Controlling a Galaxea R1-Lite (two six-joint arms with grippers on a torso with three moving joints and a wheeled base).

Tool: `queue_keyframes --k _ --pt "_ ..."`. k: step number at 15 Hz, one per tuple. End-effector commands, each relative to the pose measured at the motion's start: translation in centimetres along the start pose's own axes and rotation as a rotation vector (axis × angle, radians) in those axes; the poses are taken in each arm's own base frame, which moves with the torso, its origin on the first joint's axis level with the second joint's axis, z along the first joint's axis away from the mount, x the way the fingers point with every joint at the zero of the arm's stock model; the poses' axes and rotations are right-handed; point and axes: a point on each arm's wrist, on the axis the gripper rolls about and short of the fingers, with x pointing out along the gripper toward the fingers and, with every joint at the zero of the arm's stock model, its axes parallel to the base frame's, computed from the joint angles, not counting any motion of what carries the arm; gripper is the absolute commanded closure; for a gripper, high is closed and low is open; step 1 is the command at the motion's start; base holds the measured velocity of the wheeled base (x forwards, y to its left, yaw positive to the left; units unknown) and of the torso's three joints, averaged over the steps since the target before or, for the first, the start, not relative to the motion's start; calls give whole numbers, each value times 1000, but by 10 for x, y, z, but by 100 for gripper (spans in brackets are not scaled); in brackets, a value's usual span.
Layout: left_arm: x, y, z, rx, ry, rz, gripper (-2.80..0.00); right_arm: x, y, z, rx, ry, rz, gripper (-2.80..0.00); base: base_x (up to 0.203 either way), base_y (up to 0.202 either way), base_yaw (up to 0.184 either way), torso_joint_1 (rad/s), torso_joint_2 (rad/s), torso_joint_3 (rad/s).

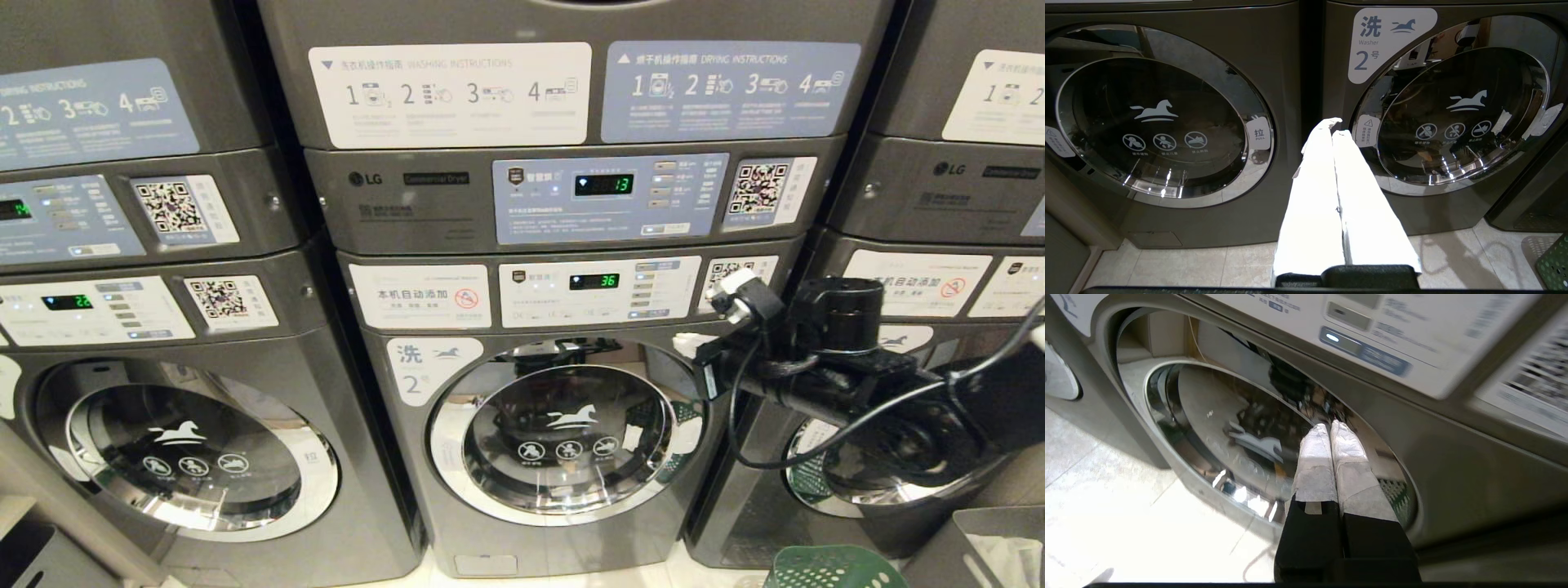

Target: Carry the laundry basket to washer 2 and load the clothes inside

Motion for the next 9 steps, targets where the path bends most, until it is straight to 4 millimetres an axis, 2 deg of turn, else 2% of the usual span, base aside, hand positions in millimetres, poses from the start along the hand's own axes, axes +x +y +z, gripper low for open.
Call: queue_keyframes --k 1,3,5,6,8,9 --pt "1 0 -2 1 7 1 0 -88 1 47 12 -39 -48 0 0 0 0 0 0 0" --pt "1 0 -2 0 7 1 0 -164 8 54 75 -29 -95 0 0 0 0 0 0 0" --pt "1 0 -2 0 7 1 0 -233 21 31 129 -50 -145 0 0 0 0 0 0 0" --pt "1 0 -2 1 7 1 0 -260 29 7 148 -53 -177 0 0 0 0 0 0 0" --pt "1 0 -2 0 7 1 0 -283 45 -62 176 27 -259 0 0 0 0 0 0 0" --pt "1 0 -2 0 7 1 0 -293 53 -89 182 35 -294 0 0 0 0 0 0 0"
